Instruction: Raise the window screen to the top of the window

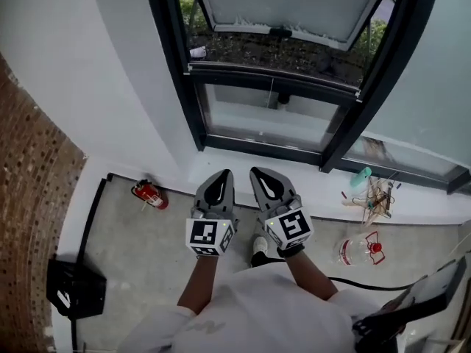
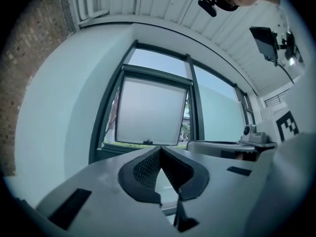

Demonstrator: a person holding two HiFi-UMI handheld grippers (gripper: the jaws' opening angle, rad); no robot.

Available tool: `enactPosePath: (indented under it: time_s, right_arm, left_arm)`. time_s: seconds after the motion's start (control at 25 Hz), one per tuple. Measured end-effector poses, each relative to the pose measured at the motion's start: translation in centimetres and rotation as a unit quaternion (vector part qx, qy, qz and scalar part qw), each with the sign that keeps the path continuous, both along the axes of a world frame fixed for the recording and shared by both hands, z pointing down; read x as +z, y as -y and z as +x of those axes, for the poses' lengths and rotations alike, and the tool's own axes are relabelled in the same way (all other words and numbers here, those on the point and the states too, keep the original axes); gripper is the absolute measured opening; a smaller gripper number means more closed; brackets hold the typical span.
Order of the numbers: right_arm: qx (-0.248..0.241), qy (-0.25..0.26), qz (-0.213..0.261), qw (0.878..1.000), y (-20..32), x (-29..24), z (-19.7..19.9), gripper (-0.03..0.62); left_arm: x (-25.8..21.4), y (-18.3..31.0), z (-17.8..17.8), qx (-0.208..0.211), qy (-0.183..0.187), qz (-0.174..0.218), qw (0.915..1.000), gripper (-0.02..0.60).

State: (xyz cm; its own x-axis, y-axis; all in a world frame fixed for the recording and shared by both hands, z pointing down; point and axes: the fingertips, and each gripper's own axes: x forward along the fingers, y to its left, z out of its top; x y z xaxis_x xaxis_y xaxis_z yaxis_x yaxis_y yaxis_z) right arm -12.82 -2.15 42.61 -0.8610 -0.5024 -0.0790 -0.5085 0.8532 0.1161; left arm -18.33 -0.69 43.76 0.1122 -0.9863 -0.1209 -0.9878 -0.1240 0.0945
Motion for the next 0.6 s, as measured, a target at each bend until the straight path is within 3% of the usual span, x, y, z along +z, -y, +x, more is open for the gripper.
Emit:
enactPosePath:
  time_s: [0.2, 0.44, 0.6]
  right_arm:
    - [0.04, 0.025, 0.005, 0.999, 10.7, -2.1, 2.6, 0.002]
    - [0.084, 0.023, -0.097, 0.991, 17.5, 3.4, 3.2, 0.002]
    - [0.113, 0.018, -0.106, 0.988, 22.0, 4.7, 2.8, 0.002]
  left_arm:
    - [-1.0, 8.8, 1.3, 0.001, 0.02, 0.002, 0.9998, 0.002]
    - [1.8, 16.3, 0.7, 0.021, 0.019, -0.049, 0.9984, 0.002]
    - [2.5, 22.4, 0.2, 0.049, 0.031, -0.052, 0.997, 0.002]
